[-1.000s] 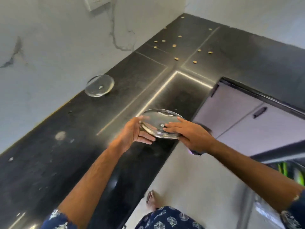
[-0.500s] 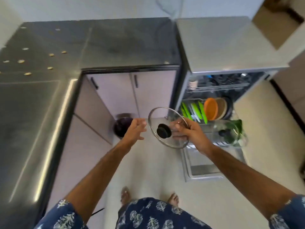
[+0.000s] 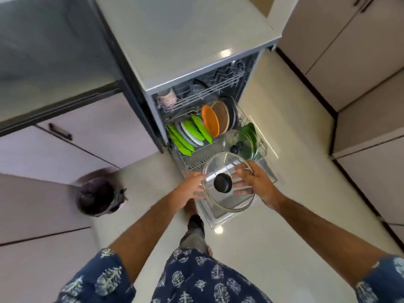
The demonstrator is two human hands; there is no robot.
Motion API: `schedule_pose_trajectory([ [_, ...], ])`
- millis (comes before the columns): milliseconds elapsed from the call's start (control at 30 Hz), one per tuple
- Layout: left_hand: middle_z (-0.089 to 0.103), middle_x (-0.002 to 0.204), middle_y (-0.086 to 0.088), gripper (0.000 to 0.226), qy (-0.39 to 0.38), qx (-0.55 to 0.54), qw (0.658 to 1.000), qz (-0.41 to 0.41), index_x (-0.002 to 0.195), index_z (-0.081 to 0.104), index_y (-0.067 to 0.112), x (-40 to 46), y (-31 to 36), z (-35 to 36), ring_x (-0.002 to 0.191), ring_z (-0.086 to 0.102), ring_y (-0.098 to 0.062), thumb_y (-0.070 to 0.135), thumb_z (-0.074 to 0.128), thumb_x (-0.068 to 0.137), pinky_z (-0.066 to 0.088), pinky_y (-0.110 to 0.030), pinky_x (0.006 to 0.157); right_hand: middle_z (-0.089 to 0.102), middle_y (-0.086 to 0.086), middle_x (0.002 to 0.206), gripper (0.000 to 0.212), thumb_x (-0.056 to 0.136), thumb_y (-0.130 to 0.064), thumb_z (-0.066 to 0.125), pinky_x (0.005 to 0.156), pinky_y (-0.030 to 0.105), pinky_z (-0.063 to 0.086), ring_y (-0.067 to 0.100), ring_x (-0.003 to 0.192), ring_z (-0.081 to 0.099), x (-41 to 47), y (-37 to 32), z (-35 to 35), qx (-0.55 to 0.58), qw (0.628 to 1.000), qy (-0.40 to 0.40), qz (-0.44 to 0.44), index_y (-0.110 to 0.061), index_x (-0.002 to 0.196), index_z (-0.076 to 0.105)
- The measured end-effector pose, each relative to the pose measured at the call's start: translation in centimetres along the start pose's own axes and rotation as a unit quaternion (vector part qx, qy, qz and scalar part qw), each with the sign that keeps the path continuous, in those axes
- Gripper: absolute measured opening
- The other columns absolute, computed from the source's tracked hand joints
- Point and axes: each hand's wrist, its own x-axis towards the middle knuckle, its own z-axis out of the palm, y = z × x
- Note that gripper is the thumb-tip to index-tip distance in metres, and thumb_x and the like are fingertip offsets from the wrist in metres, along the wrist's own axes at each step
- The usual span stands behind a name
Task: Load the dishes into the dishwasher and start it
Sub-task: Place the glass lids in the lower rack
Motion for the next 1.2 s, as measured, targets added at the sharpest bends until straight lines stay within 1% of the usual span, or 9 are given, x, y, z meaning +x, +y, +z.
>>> schedule_pose_trajectory([
  [200,0.053,0.13,-0.006,0.041,-0.009,0.062,0.998,-0.028,0.139,0.046,0.02,11.8,2.3,2.8,0.114,0.058,-0.028,0.029,0.056,0.101,0.055,-0.033,0.065,0.07,0.015,0.104,0.028,0.099,-0.029,0.058,0.072,0.059,0.059,0.036,0.085,0.073,9.1,0.5,-4.0,-0.041,0.997,0.063,0.023,-0.017,0.124,0.054],
  [333,0.057,0.12,-0.005,0.036,-0.009,0.042,0.998,-0.045,0.137,0.049,0.018,21.3,2.2,3.6,0.096,0.06,-0.018,0.024,0.052,0.102,0.051,-0.035,0.075,0.071,0.016,0.102,0.025,0.1,-0.024,0.057,0.065,0.05,0.062,0.032,0.08,0.074,17.8,3.2,-6.3,-0.049,0.995,0.077,0.043,-0.019,0.125,0.054],
  [467,0.056,0.138,-0.011,0.037,0.01,0.001,1.0,-0.024,0.14,0.048,0.014,29.7,0.4,4.2,0.11,0.057,-0.019,0.017,0.051,0.103,0.048,-0.028,0.067,0.072,0.015,0.1,0.013,0.102,-0.022,0.055,0.066,0.044,0.062,0.028,0.076,0.075,26.0,6.9,-8.5,-0.101,0.99,0.092,0.025,-0.034,0.108,0.056],
  [533,0.054,0.14,-0.017,0.04,0.058,0.067,0.995,0.047,0.14,0.047,0.006,33.3,-1.1,4.3,0.11,0.054,-0.017,0.01,0.055,0.101,0.048,-0.021,0.071,0.073,0.011,0.098,0.018,0.102,-0.023,0.055,0.066,0.045,0.063,0.024,0.074,0.075,29.7,8.6,-9.6,-0.144,0.984,0.103,0.01,-0.041,0.104,0.055],
  [600,0.054,0.138,-0.018,0.045,0.111,0.215,0.961,0.131,0.138,0.049,0.003,36.8,-3.1,4.5,0.117,0.054,-0.021,0.009,0.062,0.095,0.049,-0.028,0.09,0.072,0.009,0.102,0.017,0.1,-0.024,0.056,0.062,0.047,0.062,0.025,0.075,0.075,33.3,10.4,-11.0,-0.168,0.98,0.102,-0.001,-0.036,0.112,0.055],
  [700,0.051,0.137,-0.019,0.064,0.144,0.453,0.852,0.217,0.14,0.047,0.004,40.5,-5.7,4.7,0.129,0.048,-0.034,0.024,0.074,0.085,0.041,-0.044,0.105,0.07,0.008,0.107,0.018,0.096,-0.029,0.057,0.06,0.052,0.061,0.032,0.078,0.074,37.5,12.5,-12.7,-0.187,0.976,0.108,-0.022,-0.033,0.113,0.055],
  [800,0.037,0.152,-0.017,0.098,0.154,0.584,0.773,0.194,0.15,0.032,0.006,43.4,-7.0,5.5,0.141,0.035,-0.036,0.051,0.078,0.076,0.032,-0.047,0.112,0.07,0.01,0.108,0.017,0.1,-0.022,0.055,0.057,0.05,0.061,0.029,0.073,0.075,40.2,13.2,-13.5,-0.179,0.979,0.091,-0.019,-0.026,0.117,0.053],
  [967,0.01,0.166,-0.015,0.127,0.141,0.625,0.754,0.142,0.158,0.006,0.008,47.3,-7.8,6.8,0.154,0.009,-0.033,0.066,0.077,0.07,0.014,-0.054,0.121,0.073,0.014,0.096,0.02,0.102,-0.02,0.053,0.059,0.051,0.061,0.028,0.07,0.075,43.7,13.7,-13.5,-0.206,0.978,0.035,0.004,-0.017,0.121,0.052],
  [1200,0.011,0.167,-0.013,0.128,0.137,0.633,0.746,0.154,0.158,0.002,0.007,49.2,-7.2,7.6,0.154,0.012,-0.032,0.069,0.073,0.072,0.017,-0.059,0.121,0.066,0.025,0.107,0.022,0.1,-0.018,0.055,0.056,0.049,0.061,0.031,0.066,0.074,47.1,13.3,-12.1,-0.215,0.976,0.008,0.036,-0.012,0.12,0.048],
])
